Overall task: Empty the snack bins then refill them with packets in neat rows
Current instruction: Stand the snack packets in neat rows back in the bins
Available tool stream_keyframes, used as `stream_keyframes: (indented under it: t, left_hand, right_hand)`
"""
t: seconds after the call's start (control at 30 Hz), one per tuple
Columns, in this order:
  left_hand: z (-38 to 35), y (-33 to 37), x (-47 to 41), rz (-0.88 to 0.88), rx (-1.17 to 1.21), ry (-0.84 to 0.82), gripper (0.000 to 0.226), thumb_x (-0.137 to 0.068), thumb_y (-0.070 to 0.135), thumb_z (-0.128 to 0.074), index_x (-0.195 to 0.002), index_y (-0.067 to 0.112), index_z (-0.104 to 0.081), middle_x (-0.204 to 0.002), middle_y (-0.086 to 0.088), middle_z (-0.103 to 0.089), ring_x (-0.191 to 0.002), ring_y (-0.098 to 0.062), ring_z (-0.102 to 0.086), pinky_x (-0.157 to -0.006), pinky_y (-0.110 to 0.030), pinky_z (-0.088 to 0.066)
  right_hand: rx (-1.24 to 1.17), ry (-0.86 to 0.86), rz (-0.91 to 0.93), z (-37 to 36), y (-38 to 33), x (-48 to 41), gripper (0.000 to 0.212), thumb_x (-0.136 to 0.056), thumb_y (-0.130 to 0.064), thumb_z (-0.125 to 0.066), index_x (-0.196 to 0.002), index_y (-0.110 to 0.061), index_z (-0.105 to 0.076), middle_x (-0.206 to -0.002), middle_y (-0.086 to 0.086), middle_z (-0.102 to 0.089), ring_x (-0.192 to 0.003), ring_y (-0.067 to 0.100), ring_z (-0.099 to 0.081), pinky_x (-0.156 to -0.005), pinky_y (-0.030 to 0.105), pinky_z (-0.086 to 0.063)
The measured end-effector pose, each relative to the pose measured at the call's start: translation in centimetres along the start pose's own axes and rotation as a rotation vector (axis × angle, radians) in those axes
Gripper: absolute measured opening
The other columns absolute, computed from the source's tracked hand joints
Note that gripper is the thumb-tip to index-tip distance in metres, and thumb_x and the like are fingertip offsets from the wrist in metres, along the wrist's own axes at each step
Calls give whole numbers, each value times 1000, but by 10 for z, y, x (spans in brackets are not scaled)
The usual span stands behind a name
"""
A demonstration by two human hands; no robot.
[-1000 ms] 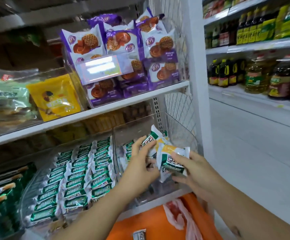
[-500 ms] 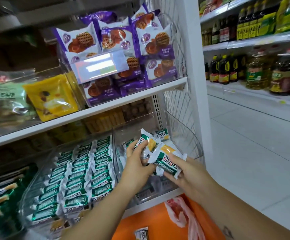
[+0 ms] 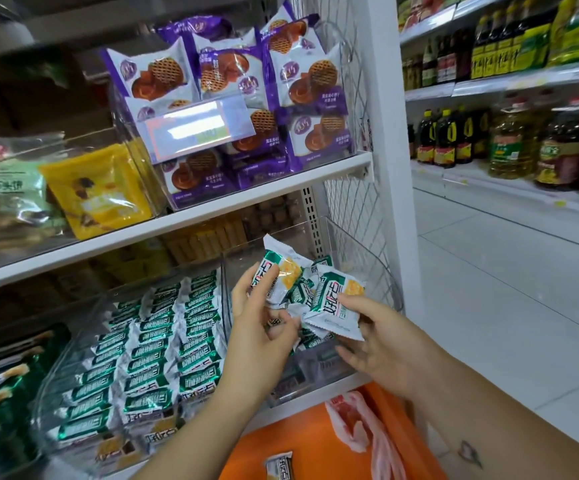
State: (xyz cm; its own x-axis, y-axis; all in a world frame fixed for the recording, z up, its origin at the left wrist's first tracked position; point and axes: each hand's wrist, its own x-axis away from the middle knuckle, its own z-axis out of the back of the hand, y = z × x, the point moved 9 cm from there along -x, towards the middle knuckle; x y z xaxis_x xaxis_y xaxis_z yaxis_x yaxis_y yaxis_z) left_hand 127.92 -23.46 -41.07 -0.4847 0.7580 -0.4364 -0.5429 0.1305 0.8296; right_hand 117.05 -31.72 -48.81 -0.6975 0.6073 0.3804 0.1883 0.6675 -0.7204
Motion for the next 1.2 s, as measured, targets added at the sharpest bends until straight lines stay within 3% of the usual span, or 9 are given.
stream_keyframes:
  t: [0.13, 0.27, 0.37, 0.43, 0.63, 0.73, 0.87, 1.03, 1.2]
  left_hand:
    - [-5, 10, 5, -1, 67, -35, 70, -85, -10, -61, -130, 40, -42, -140, 17, -29, -69, 3, -53, -68, -13, -48]
    - [-15, 17, 7, 8, 114, -87, 72, -84, -11, -62, -128, 42, -42, -141, 7, -34, -68, 0, -56, -67, -16, -51]
    - [-21, 11, 8, 116, 237, -158, 70, -87, -4, -62, -132, 44, -37, -130, -9, -56, -83, -12, -69, -76, -30, -57]
    - [-19, 2, 7, 210, 339, -137, 65, -89, 3, -60, -138, 38, -36, -134, 3, -55, -94, -17, -70, -80, -37, -58]
    - [-22, -19, 7, 451, 361, -168, 39, -92, 17, -58, -131, 17, -53, -118, 1, -66, -100, -15, -68, -75, -35, -59]
    - [-20, -21, 9, 519, 344, -179, 53, -79, 24, -68, -127, 7, -54, -114, -4, -61, -97, -16, -62, -70, -33, -57]
    - [-17, -11, 7, 467, 310, -175, 26, -78, 21, -68, -103, 14, -64, -94, 3, -71, -83, -8, -65, -75, -30, -50]
    - [-25, 6, 6, 339, 359, -198, 17, -87, 7, -59, -102, 11, -64, -81, 9, -74, -70, 3, -65, -60, -8, -46]
    - [-28, 10, 6, 315, 319, -207, 18, -79, 30, -63, -91, 20, -71, -86, 11, -73, -79, 0, -63, -75, -16, -49]
  right_hand:
    - [-90, -130, -107, -6, 1, 6, 52, -65, -26, -71, -115, -12, -64, -107, 12, -71, -100, 28, -65, -79, 43, -49]
    - [-59, -239, -66, -12, -8, 12, 45, -72, -29, -64, -114, -14, -65, -110, 10, -71, -93, 23, -70, -84, 48, -49]
    - [-61, -216, 31, -8, -20, 13, 40, -69, -25, -65, -106, -9, -67, -104, 14, -72, -93, 25, -70, -86, 48, -52]
    - [-60, -192, 131, -4, -32, 13, 43, -68, -20, -67, -109, -5, -63, -104, 18, -71, -96, 28, -69, -85, 45, -56]
    - [202, -81, 421, 1, -51, 23, 27, -85, -9, -66, -111, -12, -60, -101, 9, -73, -93, 23, -71, -83, 41, -56]
    - [364, 13, 561, 6, -64, 27, 23, -83, -11, -70, -104, -19, -63, -100, 0, -73, -90, 14, -71, -72, 29, -55]
    - [449, 46, 694, 6, -77, 34, 24, -81, -8, -72, -98, -22, -61, -87, -11, -72, -80, -2, -68, -60, 12, -50]
    - [521, 110, 741, 7, -72, 31, 24, -84, -12, -70, -100, -27, -60, -103, -7, -70, -97, 8, -66, -74, 25, -57]
    - [524, 73, 785, -1, -73, 37, 24, -87, -14, -66, -106, -28, -62, -109, -9, -68, -101, 4, -64, -69, 22, -57]
